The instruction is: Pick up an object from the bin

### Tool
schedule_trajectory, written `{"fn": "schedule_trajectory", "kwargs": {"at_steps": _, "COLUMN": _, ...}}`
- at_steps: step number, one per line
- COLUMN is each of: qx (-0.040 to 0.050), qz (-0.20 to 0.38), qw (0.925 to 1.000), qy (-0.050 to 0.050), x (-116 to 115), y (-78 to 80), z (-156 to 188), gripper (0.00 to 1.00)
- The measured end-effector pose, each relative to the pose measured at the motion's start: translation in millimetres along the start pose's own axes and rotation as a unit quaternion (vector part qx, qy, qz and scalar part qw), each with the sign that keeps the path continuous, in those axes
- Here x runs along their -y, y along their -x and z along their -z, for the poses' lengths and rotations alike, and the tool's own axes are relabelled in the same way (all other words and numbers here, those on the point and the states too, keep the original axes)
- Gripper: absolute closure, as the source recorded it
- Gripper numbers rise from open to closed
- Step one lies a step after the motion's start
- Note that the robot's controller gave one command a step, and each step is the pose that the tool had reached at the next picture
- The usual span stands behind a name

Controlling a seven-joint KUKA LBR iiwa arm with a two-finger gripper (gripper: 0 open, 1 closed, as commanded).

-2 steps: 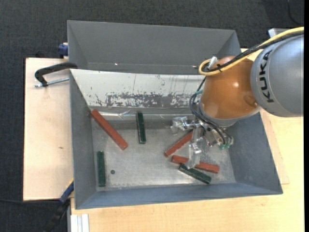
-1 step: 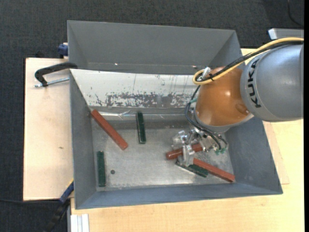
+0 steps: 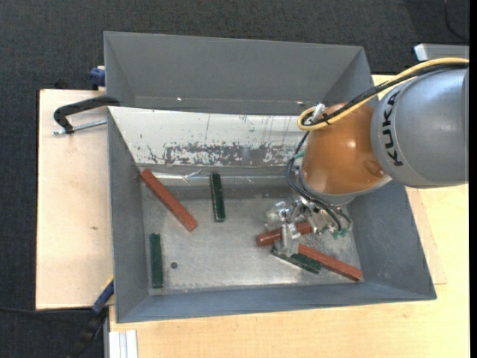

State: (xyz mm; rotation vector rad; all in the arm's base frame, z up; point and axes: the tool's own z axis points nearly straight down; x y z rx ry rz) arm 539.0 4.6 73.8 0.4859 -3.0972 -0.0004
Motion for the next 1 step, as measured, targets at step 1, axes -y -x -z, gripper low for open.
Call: {"fn": "schedule_trajectory", "kwargs": {"at_steps": 1, "qx": 0.0052, "qz": -0.001, "qw": 1.0000, "qy": 0.000, "x": -3.4, "y": -3.5, "z": 200.9, "gripper": 1.00}}
